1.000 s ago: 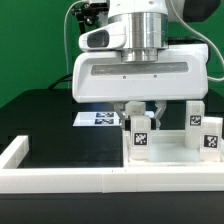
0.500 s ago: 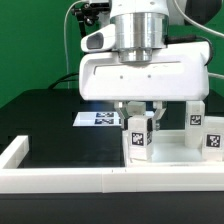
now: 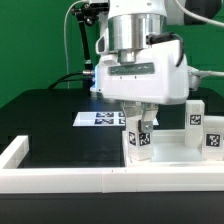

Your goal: Assemble square table

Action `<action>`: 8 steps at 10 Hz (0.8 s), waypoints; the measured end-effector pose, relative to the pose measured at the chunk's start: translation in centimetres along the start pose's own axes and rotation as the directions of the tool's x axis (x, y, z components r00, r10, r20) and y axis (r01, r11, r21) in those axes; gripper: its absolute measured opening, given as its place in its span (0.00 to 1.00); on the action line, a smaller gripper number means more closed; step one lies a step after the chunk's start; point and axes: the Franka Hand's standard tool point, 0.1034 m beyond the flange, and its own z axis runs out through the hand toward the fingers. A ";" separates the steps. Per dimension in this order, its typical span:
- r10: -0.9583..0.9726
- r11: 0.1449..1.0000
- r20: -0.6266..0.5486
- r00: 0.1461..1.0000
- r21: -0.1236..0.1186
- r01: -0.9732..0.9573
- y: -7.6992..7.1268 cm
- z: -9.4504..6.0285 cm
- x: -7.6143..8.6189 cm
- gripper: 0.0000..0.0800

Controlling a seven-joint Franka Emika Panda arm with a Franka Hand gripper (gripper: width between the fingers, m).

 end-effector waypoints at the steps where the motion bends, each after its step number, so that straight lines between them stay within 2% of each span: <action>1: 0.058 0.998 -0.002 0.998 -0.003 -0.058 0.0 0.0 0.0 0.37; 3: 0.165 0.986 0.003 0.986 -0.004 -0.165 0.0 0.0 0.0 0.37; 6: 0.162 0.987 0.003 0.987 -0.004 -0.162 0.0 0.0 -0.1 0.37; 7: 0.079 0.997 0.007 0.997 -0.009 -0.079 0.0 0.0 -0.1 0.58; 8: 0.028 1.000 0.008 1.000 -0.008 -0.028 -0.1 -0.1 -0.3 0.75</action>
Offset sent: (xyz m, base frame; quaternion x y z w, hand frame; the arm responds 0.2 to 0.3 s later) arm 0.0014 -0.0030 0.0002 -0.0167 0.0033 0.1704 0.9852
